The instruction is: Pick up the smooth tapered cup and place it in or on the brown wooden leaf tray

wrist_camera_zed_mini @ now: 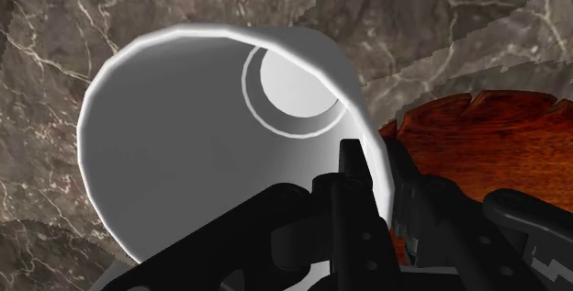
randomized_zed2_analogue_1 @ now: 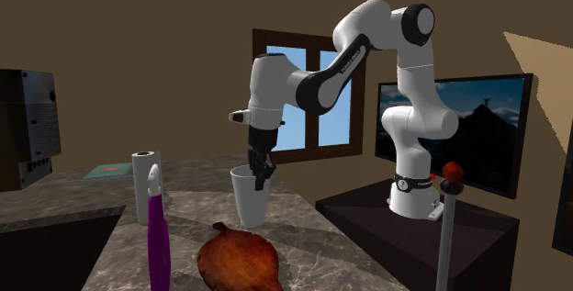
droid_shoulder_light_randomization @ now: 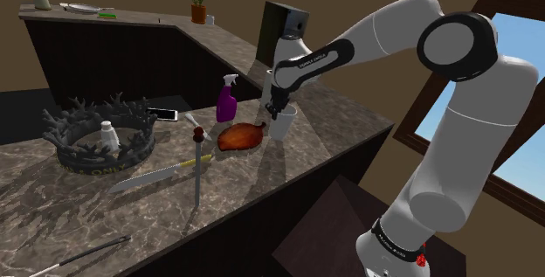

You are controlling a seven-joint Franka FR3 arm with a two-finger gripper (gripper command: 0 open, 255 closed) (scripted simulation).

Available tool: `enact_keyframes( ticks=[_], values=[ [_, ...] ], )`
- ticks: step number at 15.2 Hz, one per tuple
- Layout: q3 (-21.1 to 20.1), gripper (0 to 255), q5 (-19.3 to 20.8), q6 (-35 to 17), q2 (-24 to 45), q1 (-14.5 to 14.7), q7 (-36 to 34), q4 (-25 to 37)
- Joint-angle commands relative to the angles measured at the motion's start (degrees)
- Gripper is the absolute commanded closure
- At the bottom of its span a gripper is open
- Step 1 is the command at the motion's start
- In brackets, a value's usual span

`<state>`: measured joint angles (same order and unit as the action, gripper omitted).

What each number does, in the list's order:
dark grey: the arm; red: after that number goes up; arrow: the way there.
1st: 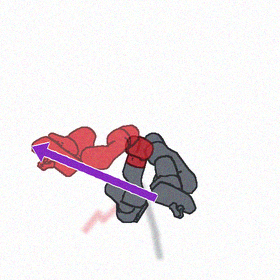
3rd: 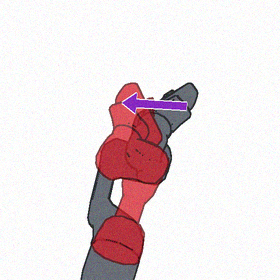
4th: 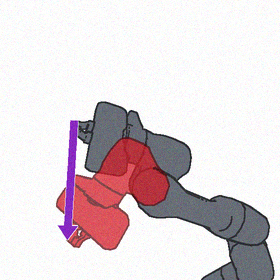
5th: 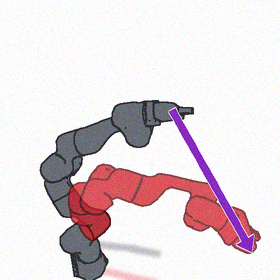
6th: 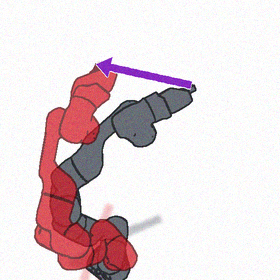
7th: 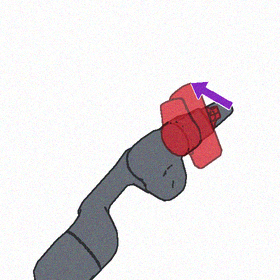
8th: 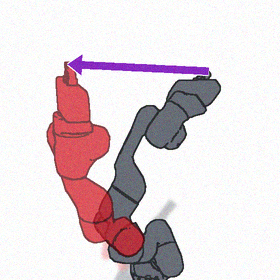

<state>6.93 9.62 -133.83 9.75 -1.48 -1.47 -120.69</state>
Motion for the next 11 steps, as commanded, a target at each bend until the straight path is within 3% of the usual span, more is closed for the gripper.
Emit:
enact_keyframes(
  ticks=[1, 11],
  values=[
    [0.00, 255, -0.06, 1.31, -0.89, 0.00, 0.23, 0.45],
    [-0.11, 255, -0.41, 8.42, -4.59, 0.16, 1.16, 3.91]
  ],
)
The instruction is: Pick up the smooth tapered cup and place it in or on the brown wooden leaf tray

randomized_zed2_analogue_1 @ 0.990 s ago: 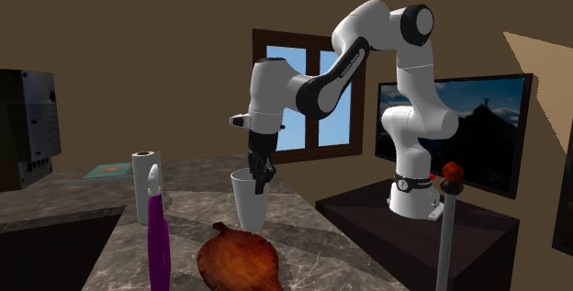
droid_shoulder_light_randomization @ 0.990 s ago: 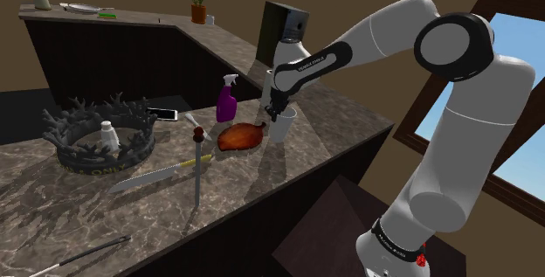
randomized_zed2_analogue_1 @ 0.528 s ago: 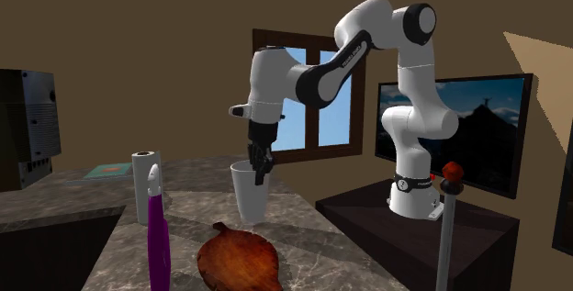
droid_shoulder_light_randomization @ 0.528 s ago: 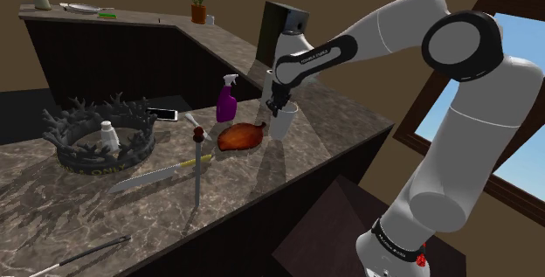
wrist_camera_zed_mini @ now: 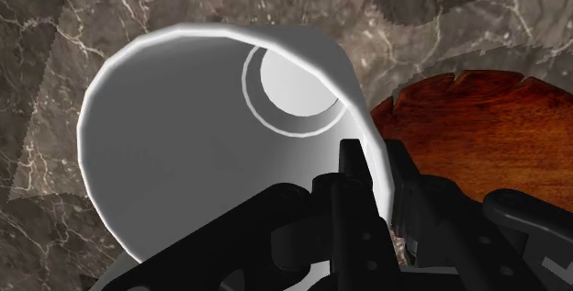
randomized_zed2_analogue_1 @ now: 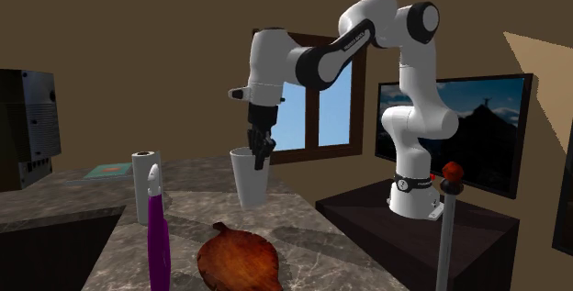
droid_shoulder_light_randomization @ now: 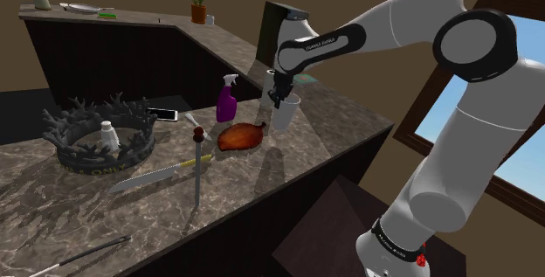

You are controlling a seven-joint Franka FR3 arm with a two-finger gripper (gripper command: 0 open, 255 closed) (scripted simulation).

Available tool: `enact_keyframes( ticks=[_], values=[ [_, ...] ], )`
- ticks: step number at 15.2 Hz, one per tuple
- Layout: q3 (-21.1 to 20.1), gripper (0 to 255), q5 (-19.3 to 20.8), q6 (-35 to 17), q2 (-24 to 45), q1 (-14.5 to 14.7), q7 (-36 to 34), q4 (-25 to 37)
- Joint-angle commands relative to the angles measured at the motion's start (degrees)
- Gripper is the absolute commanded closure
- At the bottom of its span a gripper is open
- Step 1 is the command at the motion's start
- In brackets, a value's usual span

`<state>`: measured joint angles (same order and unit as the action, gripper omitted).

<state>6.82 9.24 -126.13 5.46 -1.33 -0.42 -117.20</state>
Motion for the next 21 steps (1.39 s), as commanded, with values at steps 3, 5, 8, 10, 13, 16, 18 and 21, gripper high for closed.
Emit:
enact_keyframes(
  ticks=[3, 5, 8, 10, 13, 16, 18, 21],
  values=[
    [-0.04, 255, -0.14, 2.88, -1.21, 0.05, 0.40, 1.70],
    [-0.06, 255, -0.20, 4.33, -1.75, 0.08, 0.58, 2.61],
    [-1.06, 255, -0.38, 6.66, -0.06, 1.21, -1.18, 6.35],
    [-1.99, 255, -0.52, 8.96, 1.90, 2.33, -2.87, 10.34],
    [-3.25, 255, -0.67, 12.63, 5.27, 3.98, -5.27, 16.97],
    [-4.33, 255, -0.73, 16.62, 9.22, 5.63, -7.47, 24.56],
    [-4.97, 255, -0.73, 19.55, 12.26, 6.74, -8.82, 30.28],
    [-5.22, 255, -0.67, 19.52, 13.89, 7.27, -9.62, 31.77]
  ],
)
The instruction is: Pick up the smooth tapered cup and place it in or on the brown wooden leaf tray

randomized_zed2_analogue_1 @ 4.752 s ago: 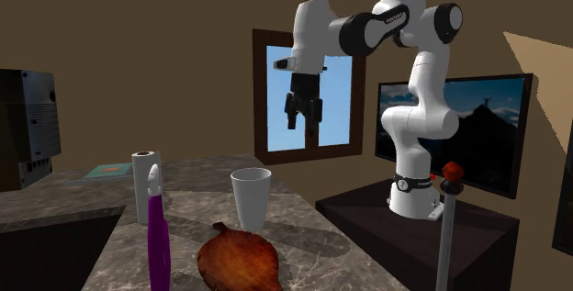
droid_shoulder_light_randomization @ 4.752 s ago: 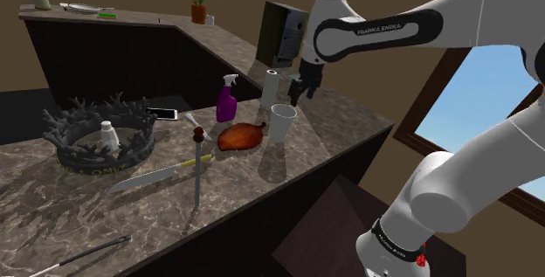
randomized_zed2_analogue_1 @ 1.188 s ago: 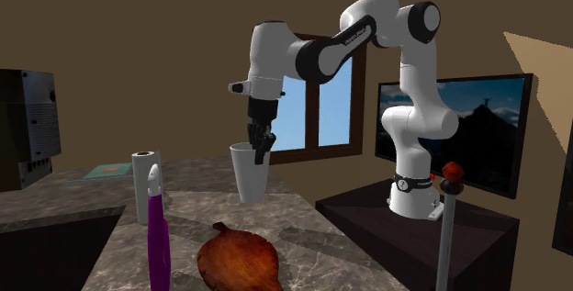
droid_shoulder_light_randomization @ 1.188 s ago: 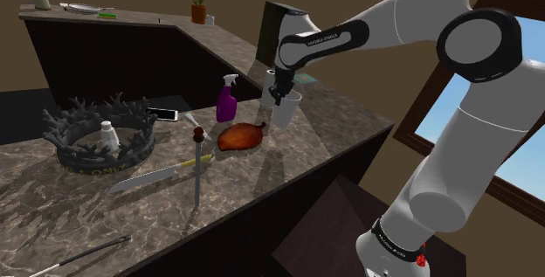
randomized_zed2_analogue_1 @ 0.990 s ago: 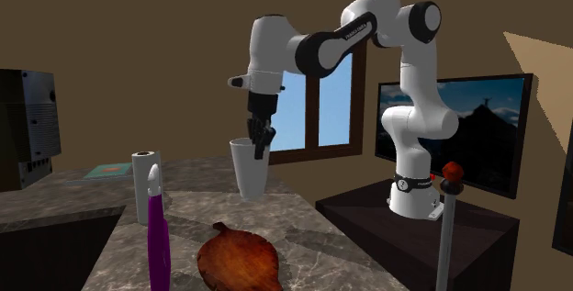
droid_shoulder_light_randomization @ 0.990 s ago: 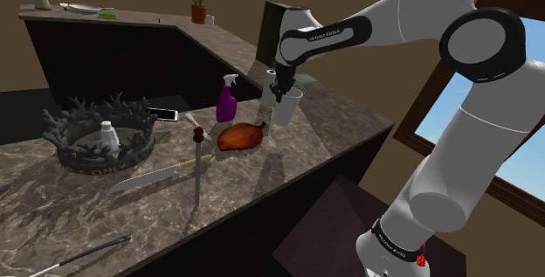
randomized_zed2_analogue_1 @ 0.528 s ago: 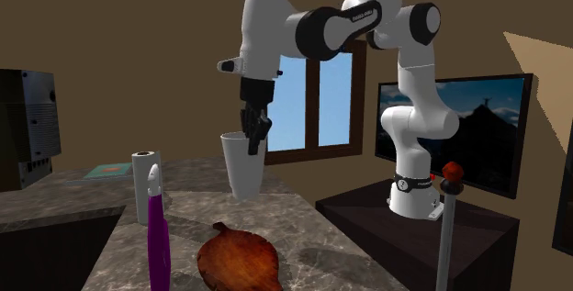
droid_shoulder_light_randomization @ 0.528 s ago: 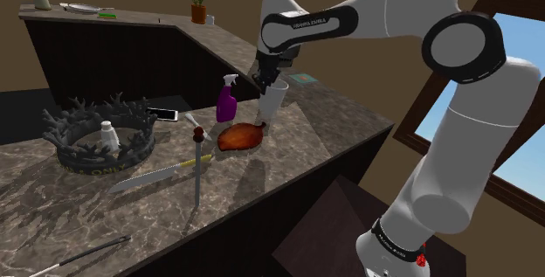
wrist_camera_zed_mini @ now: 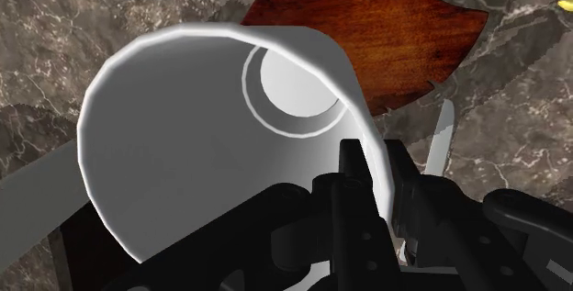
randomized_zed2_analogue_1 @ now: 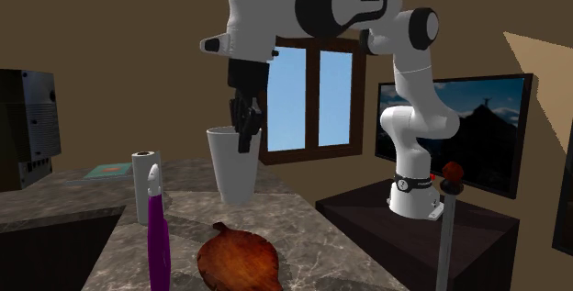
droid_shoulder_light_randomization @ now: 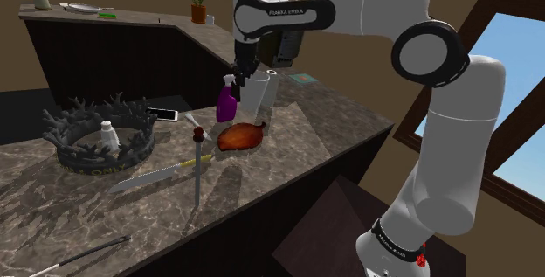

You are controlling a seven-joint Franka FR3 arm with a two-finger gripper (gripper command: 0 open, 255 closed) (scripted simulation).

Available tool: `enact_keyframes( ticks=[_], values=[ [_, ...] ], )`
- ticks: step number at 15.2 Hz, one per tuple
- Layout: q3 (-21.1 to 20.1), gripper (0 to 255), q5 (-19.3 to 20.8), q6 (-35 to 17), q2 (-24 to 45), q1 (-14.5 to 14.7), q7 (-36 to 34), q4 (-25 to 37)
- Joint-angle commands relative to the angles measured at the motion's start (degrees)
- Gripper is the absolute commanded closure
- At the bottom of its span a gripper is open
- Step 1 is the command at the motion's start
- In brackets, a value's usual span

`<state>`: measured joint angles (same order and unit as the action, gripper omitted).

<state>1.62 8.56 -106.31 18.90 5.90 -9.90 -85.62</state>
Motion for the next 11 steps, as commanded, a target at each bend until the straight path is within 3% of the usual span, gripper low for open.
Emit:
enact_keyframes(
  ticks=[1, 11],
  values=[
    [-0.01, 255, 0.04, -1.02, 0.51, 0.03, -0.25, -0.50],
    [0.06, 255, 0.39, -8.07, 1.81, -0.04, -1.27, -6.32]
  ],
)
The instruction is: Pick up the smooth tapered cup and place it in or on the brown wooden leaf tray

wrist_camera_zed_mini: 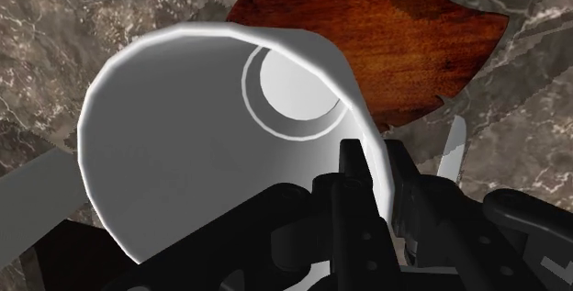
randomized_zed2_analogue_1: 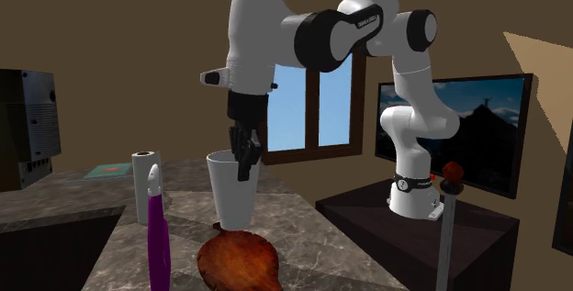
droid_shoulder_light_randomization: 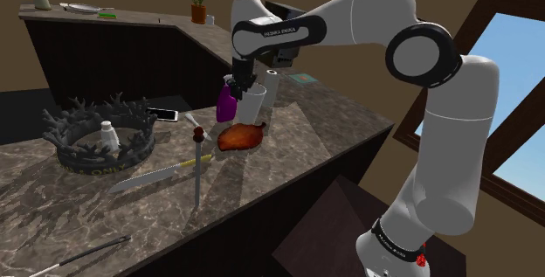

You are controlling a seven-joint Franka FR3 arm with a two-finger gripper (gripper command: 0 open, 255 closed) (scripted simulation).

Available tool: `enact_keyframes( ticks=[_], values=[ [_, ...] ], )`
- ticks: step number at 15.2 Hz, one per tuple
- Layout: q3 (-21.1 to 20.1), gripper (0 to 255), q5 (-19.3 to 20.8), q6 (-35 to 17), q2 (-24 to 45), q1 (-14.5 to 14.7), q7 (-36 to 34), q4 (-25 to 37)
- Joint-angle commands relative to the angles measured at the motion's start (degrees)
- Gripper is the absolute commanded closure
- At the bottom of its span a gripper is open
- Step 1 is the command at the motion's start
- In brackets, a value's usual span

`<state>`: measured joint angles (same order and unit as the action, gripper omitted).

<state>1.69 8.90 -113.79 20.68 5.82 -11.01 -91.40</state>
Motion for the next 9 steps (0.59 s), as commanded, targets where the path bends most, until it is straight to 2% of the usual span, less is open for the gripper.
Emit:
enact_keyframes(
  ticks=[1, 9],
  values=[
    [0.00, 255, 0.09, -1.28, 0.22, 0.03, -0.26, -1.03],
    [0.09, 255, 0.43, -6.57, 2.15, 0.00, -1.08, -4.44]
  ],
)
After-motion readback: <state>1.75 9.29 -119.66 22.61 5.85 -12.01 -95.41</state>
